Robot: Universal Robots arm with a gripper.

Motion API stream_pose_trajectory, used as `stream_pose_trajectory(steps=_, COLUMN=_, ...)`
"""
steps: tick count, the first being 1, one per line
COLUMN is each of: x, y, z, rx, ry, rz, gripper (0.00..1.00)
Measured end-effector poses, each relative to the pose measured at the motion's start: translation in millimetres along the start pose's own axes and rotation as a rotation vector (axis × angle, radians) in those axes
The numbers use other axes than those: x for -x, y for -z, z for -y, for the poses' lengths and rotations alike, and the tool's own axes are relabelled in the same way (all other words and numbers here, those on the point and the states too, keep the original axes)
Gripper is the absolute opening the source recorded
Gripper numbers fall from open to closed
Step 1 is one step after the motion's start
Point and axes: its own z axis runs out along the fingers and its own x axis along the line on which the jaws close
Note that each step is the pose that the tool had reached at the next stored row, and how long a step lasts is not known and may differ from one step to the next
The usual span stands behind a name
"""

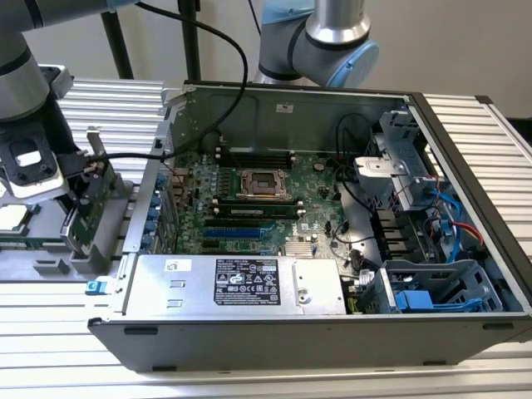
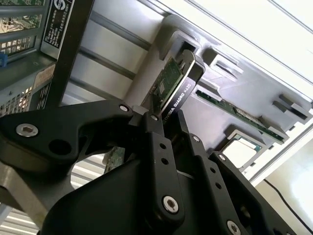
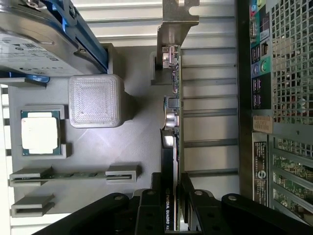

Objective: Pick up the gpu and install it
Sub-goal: 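Pick up the gpu and move the gpu toward the slot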

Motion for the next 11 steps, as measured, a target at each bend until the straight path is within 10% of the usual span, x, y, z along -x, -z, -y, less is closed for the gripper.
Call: stream_pose_trajectory(steps=11, x=0.3, y=8.2, z=-0.1, rx=-0.0001, ry=0.000, rz=-0.0001, gripper=0.00)
